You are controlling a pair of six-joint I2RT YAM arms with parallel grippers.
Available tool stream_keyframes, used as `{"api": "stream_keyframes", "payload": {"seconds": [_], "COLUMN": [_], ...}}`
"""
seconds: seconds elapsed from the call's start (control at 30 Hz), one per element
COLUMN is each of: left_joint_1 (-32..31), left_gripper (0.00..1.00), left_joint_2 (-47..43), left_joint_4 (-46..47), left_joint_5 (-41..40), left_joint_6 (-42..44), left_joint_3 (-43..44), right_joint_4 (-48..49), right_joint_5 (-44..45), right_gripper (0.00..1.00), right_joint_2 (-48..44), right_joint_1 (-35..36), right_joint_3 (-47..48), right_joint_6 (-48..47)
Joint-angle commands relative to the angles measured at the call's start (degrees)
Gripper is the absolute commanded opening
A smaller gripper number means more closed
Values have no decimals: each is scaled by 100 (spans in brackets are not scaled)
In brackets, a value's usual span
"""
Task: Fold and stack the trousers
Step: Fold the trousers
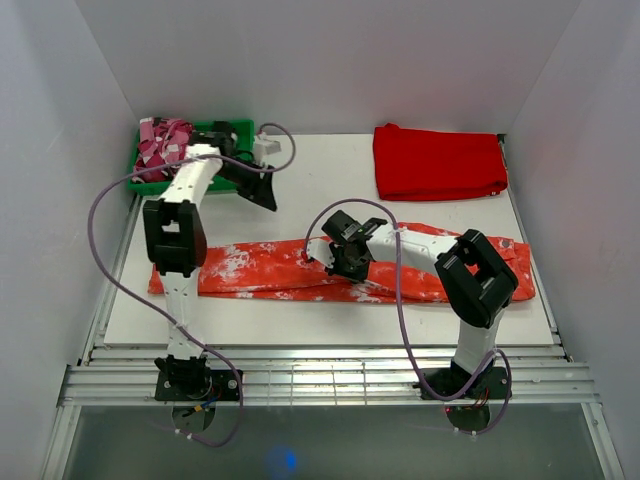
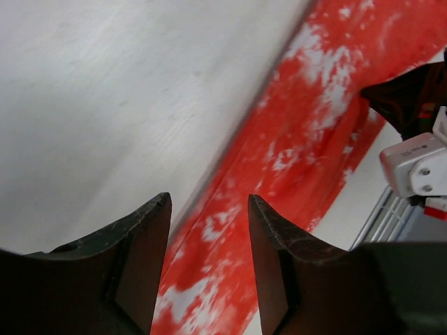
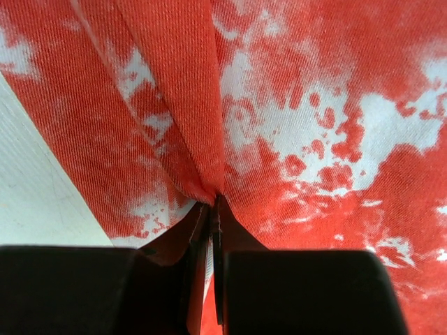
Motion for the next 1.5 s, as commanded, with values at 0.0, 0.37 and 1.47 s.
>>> {"api": "stream_keyframes", "payload": {"seconds": [0.0,0.37,1.47], "left_joint_1": [-549,-1255,-1598], "left_gripper": [59,61,0], "left_joint_2": [324,685,211], "left_joint_4": [-232,155,270], "left_joint_5": [409,268,-382], "left_joint_6": [64,-183,-718], "left_joint_3": [50,-248,-29], "right_joint_4": [727,921,463], "right_joint_5": [-200,-208,-665], "right_gripper": [8,8,8], "right_joint_2": [68,-248,-1320], "right_joint_1": [121,252,498], "right_joint_3": [-324,-641,-816], "right_joint_6": [332,420,350]}}
